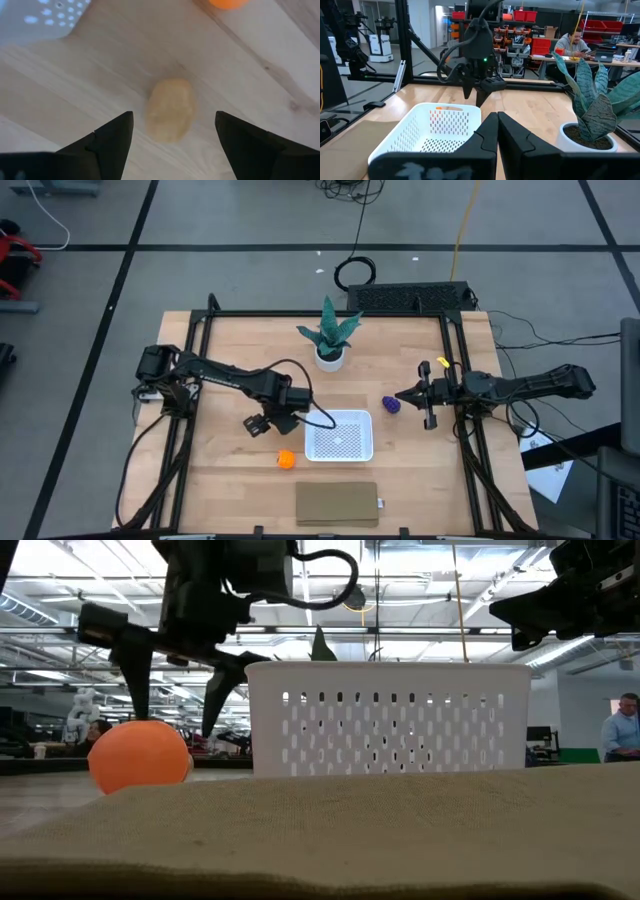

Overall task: Pick and placing Produce into tupperware
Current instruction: Put the brown potato into the white basket

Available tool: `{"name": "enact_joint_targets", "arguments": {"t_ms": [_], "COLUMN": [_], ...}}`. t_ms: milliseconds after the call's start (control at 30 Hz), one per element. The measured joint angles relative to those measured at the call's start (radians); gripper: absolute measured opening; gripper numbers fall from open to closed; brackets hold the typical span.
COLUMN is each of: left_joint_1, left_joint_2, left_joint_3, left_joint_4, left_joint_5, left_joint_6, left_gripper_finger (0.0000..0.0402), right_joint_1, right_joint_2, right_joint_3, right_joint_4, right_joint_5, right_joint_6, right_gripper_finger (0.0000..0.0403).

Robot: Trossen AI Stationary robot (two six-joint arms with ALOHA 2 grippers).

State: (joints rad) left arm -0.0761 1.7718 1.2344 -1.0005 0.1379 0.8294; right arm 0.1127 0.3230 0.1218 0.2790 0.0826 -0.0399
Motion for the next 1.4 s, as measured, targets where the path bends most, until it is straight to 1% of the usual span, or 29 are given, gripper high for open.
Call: {"name": "enact_joint_targets", "arguments": {"t_ms": [467, 1067, 1400], "left_joint_1": [0.004, 0.004, 0.004], "left_joint_2": [0.000, 0.000, 0.000], "left_joint_3": [-0.084, -0.205, -0.212], "left_joint_4": [0.094, 0.291, 0.302], "left_joint_5": [-0.006, -0.006, -0.006], "left_joint_6": [0.026, 0.006, -0.030], "left_gripper_finger": [0.0283, 0.0283, 0.0282], "right_joint_1": [0.000, 0.000, 0.000], "right_joint_2": [0.005, 0.027, 0.027], "right_joint_3": [0.000, 0.000, 0.000], "right_joint_4": [-0.001, 0.000, 0.000], "right_joint_5": [0.000, 0.000, 0.000], "right_joint_6": [0.001, 0.000, 0.001], "right_gripper_finger": [0.0000, 0.0000, 0.0000]}}
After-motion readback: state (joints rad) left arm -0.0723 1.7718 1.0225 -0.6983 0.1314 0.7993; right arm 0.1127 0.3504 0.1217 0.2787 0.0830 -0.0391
